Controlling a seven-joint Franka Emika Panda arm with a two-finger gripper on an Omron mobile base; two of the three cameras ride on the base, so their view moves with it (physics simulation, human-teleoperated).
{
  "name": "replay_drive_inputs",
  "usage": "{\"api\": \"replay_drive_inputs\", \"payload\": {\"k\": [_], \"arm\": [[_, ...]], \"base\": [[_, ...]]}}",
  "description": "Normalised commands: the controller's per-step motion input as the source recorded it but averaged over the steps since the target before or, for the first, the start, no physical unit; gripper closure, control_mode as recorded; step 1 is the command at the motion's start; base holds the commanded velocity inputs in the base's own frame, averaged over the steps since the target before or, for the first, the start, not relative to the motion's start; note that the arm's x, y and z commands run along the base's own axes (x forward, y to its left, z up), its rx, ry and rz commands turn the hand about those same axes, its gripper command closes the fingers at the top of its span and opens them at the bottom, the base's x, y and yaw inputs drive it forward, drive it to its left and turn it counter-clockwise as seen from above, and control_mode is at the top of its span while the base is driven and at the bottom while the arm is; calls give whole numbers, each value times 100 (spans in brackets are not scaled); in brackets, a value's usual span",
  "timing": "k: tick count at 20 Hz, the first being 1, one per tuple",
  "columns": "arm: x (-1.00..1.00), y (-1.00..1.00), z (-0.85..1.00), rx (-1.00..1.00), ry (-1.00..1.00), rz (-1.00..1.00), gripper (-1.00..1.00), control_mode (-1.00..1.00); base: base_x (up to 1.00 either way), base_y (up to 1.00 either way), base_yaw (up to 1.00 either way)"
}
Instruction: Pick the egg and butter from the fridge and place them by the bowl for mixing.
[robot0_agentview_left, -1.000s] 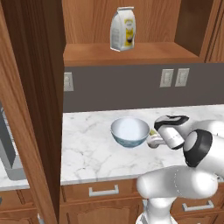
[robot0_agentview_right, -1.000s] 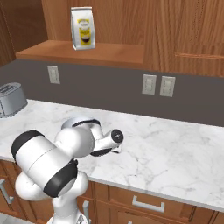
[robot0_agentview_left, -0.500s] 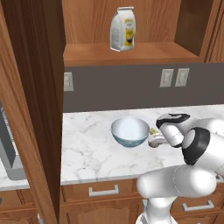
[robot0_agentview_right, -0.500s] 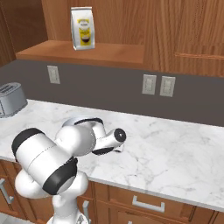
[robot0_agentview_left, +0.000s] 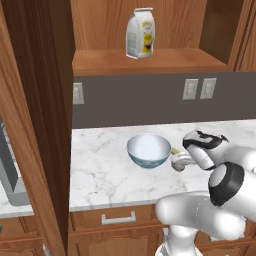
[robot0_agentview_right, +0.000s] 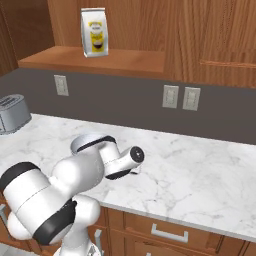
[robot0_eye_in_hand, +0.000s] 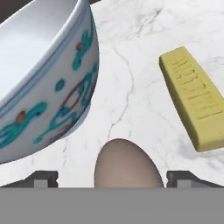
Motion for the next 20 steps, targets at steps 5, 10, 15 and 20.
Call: {"api": "replay_drive_inputs", "payload": {"k": [5,10,15,20], "arm": [[-21,3,34,0,0,0,-100,-100],[-38,0,34,-1,-5,0,-100,-100],[-41,4,33,-7,-11,-1,-100,-100],[-32,15,39,-10,-1,-6,-100,-100]], "base": [[0,0,0],[0,0,0],[0,0,0],[0,0,0]]}}
